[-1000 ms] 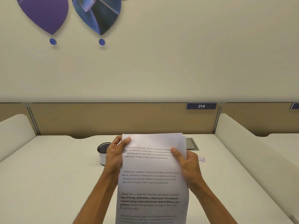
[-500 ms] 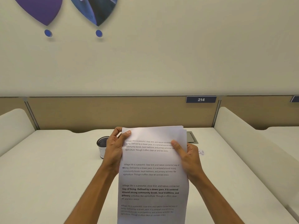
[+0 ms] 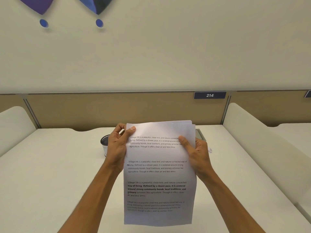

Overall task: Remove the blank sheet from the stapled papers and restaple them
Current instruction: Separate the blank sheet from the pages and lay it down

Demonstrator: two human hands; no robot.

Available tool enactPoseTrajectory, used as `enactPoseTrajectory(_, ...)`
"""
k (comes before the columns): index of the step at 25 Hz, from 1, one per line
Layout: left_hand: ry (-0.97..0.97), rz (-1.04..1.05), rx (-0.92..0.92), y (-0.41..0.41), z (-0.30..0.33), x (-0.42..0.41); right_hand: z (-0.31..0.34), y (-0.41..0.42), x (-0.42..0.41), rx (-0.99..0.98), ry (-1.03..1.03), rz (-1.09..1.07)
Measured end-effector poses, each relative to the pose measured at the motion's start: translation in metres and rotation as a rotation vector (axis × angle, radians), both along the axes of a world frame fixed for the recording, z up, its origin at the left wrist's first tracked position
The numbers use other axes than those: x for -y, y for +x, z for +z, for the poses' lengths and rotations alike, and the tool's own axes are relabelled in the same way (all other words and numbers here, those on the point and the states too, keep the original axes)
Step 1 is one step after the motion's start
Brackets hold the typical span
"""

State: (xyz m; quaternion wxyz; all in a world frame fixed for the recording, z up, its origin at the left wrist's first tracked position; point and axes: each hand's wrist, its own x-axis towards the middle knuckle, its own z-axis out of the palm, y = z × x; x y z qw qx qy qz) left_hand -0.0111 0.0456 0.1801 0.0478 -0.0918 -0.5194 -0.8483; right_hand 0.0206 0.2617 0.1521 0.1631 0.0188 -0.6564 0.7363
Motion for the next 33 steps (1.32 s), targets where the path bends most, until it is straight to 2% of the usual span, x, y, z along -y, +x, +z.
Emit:
enactPoseTrajectory(8,-0.052,0.036,0.044,0.001,-0.003,0.001,-0.001,-0.002,-0.001,0.007,0.007,0.003)
enactPoseTrajectory(16,-0.095,-0.070,0.072,0.023,-0.018,-0.011,0.008,-0.014,-0.011,-0.010,0.032,-0.047)
enactPoseTrajectory(18,-0.165,-0.009,0.014,0.024,-0.021,-0.013,0.005,-0.017,-0.013,-0.022,0.173,-0.167)
enactPoseTrajectory(21,-0.277,0.106,-0.048,0.024,-0.025,-0.016,-0.003,-0.018,-0.012,-0.161,0.704,-0.568)
enactPoseTrajectory(22,-0.313,0.127,-0.069,0.023,-0.026,-0.017,-0.004,-0.016,-0.007,-0.249,0.829,-0.631)
enactPoseTrajectory(24,-0.404,0.172,-0.134,0.022,-0.029,-0.021,-0.004,-0.009,0.008,-0.368,0.919,-0.612)
enactPoseTrajectory(26,-0.498,0.219,-0.216,0.023,-0.030,-0.027,-0.003,0.001,0.023,-0.378,0.895,-0.497)
enactPoseTrajectory(29,-0.673,0.344,-0.416,0.028,-0.032,-0.036,0.006,0.014,0.046,-0.300,0.711,-0.270)
enactPoseTrajectory(33,-0.954,0.595,-0.684,0.031,-0.043,-0.044,0.015,0.019,0.061,-0.260,0.442,-0.231)
